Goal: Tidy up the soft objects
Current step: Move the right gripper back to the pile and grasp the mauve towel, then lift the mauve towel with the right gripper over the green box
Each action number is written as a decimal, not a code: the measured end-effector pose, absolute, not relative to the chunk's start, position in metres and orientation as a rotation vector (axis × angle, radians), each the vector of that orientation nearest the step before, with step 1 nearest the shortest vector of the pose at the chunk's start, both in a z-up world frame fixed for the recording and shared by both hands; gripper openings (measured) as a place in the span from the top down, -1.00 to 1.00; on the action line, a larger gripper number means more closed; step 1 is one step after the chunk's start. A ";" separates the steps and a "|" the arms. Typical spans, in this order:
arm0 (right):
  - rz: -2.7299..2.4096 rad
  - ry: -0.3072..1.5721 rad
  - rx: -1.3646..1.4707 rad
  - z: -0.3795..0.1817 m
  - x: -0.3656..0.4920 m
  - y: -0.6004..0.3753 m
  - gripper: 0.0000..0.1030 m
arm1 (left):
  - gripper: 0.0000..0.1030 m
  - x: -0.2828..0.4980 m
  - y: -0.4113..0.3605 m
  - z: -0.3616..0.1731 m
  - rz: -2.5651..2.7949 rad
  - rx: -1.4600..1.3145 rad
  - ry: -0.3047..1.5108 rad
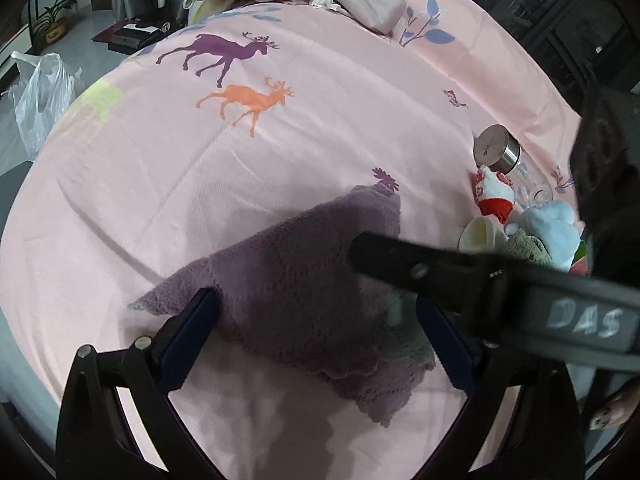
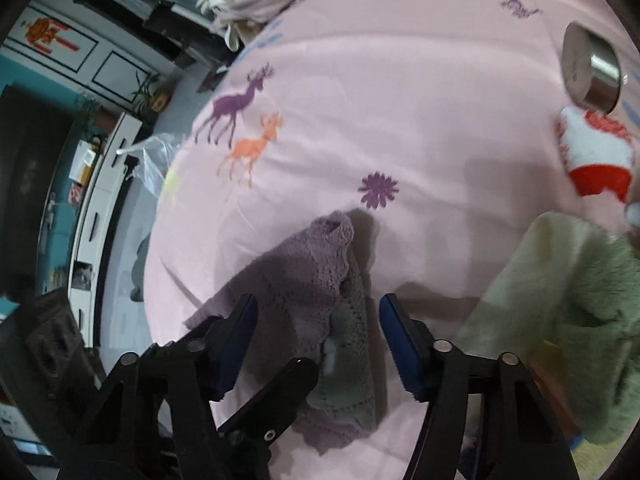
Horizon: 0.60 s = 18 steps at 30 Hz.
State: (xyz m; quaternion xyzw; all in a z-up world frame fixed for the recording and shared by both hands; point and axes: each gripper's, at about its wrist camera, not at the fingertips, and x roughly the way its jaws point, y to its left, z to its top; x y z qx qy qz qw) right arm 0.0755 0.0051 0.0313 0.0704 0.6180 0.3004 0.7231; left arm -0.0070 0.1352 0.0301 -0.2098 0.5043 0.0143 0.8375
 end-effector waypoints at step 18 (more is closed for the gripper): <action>0.752 1.357 0.250 0.022 0.066 -0.008 0.38 | 0.10 -0.013 0.114 0.035 -0.082 -0.406 1.031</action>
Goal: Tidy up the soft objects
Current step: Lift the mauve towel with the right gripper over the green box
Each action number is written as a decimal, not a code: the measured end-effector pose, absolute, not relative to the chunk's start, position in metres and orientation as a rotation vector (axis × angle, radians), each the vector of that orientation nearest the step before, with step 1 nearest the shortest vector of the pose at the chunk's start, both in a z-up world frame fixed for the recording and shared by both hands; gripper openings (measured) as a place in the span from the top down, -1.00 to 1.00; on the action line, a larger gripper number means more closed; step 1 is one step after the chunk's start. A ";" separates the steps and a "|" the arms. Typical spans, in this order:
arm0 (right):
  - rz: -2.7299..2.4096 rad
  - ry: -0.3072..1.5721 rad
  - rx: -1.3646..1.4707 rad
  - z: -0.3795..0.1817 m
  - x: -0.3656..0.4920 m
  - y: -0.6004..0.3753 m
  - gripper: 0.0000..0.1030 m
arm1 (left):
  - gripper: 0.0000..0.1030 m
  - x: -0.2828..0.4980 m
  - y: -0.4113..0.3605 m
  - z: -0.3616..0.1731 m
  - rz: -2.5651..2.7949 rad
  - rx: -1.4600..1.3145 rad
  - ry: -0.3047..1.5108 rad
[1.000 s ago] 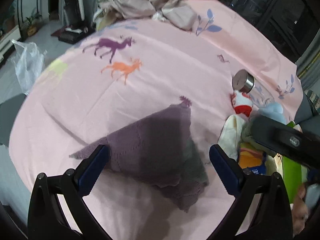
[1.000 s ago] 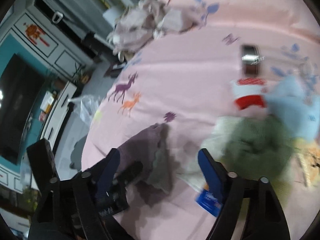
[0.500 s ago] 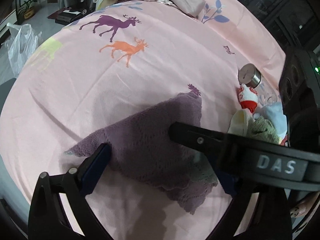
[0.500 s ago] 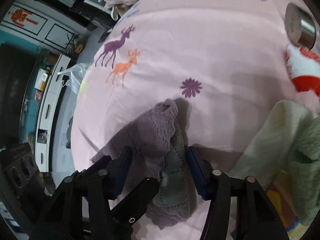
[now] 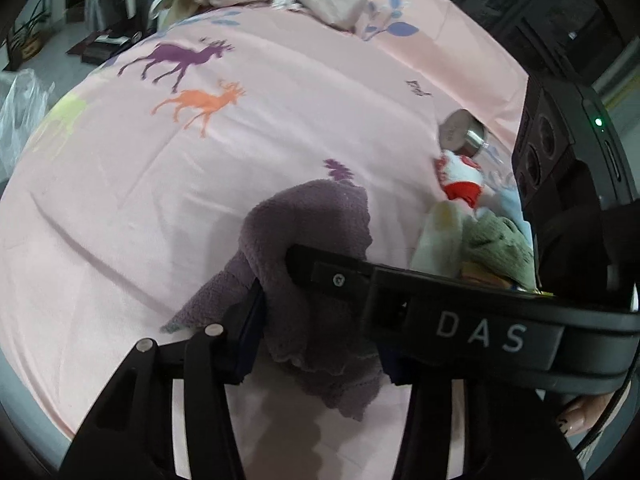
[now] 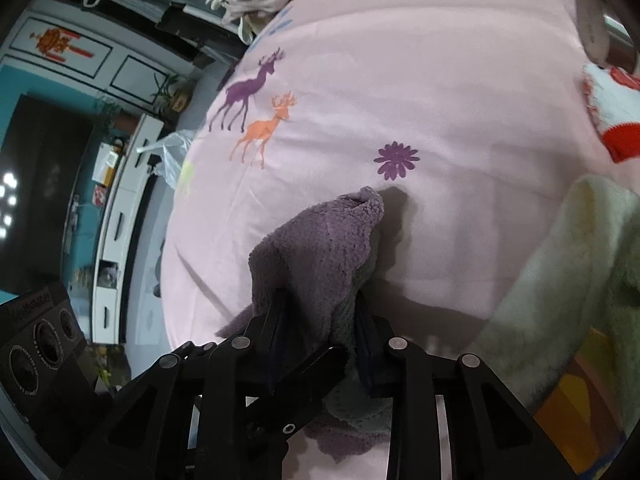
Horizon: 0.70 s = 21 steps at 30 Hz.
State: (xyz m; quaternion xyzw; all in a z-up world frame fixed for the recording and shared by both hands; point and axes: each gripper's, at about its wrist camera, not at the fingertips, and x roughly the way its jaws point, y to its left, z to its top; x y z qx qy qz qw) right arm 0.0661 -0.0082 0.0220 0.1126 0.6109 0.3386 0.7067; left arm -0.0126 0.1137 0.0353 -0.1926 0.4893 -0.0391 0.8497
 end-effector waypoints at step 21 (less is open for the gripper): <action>0.585 0.860 0.440 0.132 -0.014 -0.179 0.38 | 0.39 -0.059 -0.034 0.136 -0.417 -0.108 0.714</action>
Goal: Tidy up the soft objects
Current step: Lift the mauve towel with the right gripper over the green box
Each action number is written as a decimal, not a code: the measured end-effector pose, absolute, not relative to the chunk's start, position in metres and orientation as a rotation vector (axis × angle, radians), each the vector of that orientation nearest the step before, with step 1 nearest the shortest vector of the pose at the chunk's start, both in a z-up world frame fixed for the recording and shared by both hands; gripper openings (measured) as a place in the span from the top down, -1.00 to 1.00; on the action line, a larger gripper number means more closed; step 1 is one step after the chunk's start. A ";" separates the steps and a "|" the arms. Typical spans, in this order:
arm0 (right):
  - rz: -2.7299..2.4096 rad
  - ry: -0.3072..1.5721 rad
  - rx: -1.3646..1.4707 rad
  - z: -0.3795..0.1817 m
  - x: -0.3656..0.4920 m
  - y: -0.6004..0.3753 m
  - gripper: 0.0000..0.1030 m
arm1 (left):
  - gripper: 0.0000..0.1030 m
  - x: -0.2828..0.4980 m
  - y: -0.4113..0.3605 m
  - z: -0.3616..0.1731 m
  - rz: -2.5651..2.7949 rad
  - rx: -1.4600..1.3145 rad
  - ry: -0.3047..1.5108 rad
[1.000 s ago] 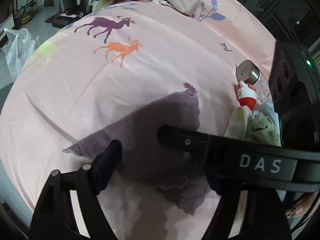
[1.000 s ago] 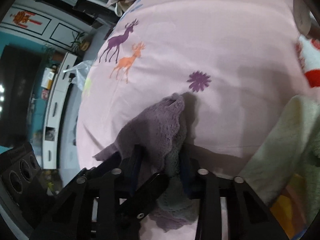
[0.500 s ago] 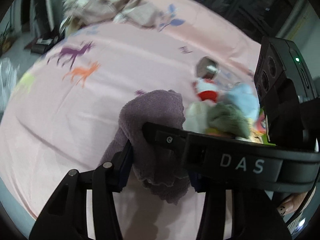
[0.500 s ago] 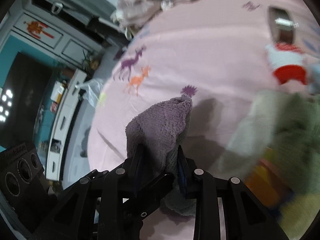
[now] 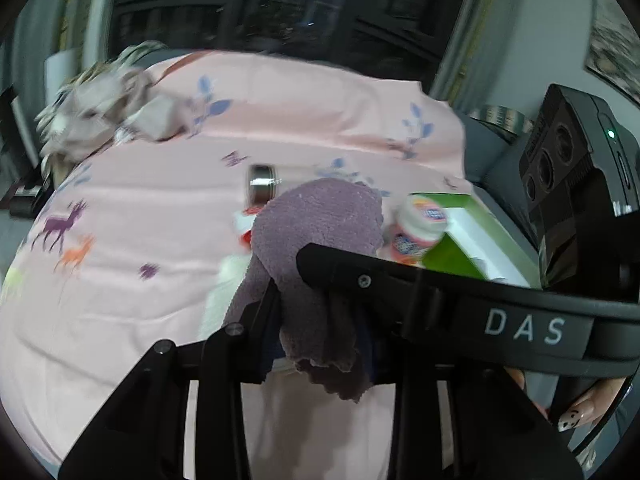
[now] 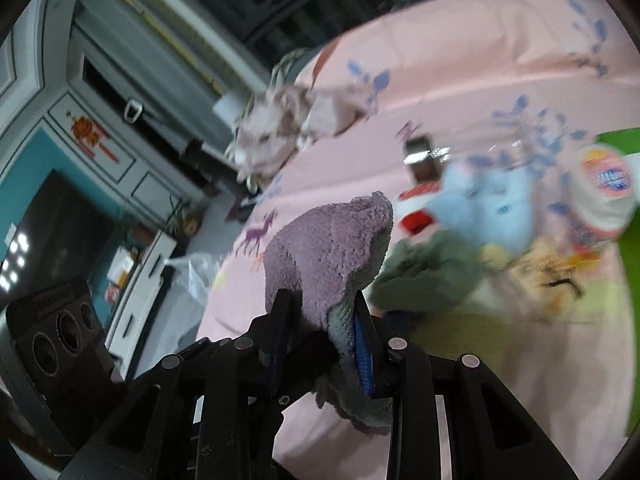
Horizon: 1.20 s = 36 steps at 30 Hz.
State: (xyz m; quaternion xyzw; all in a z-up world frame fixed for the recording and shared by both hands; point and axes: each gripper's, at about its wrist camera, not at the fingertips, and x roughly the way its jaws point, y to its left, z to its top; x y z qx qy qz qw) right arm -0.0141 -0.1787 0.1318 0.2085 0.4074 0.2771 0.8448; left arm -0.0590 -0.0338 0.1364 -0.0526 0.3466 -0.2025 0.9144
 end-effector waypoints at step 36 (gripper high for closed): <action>-0.043 0.559 0.742 0.114 -0.065 -0.452 0.38 | 0.59 -0.038 -0.304 0.127 -0.913 0.085 0.745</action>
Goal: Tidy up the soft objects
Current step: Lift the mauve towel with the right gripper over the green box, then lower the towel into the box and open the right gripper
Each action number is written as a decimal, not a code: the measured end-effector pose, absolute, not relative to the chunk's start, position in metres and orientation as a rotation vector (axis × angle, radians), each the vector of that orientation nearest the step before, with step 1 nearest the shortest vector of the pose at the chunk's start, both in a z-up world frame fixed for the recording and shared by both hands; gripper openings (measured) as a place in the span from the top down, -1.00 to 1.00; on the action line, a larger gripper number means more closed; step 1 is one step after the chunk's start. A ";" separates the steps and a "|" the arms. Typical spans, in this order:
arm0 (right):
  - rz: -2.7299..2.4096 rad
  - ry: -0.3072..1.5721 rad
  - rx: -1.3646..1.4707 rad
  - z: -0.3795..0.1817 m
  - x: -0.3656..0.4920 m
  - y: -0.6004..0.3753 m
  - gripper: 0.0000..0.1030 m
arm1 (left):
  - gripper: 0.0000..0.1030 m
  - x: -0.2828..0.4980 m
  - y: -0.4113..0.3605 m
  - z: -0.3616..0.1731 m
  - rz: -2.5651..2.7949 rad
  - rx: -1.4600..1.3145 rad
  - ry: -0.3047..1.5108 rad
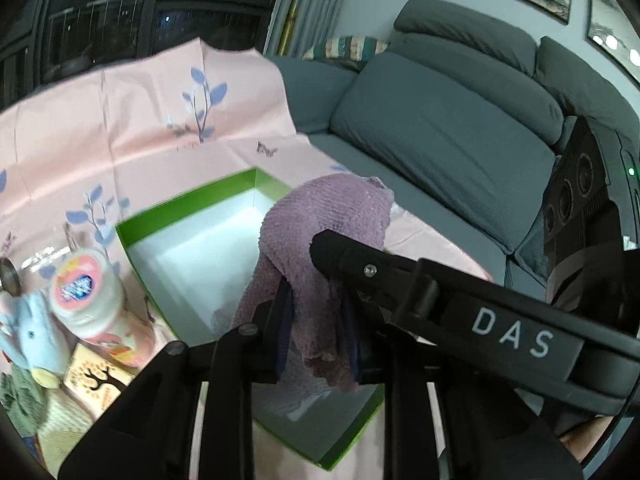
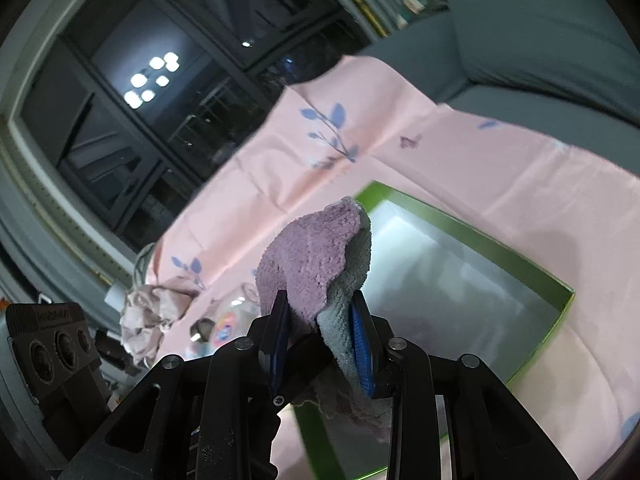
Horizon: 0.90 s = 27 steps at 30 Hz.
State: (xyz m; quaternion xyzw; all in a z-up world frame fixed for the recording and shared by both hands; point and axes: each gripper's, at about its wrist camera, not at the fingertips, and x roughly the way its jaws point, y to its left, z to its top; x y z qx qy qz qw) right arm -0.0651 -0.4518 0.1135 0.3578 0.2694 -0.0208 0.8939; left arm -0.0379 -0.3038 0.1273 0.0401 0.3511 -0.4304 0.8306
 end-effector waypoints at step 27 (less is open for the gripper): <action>-0.244 0.797 0.800 0.072 -0.059 -0.475 0.38 | 0.52 -0.031 -0.330 0.085 -0.854 0.166 0.938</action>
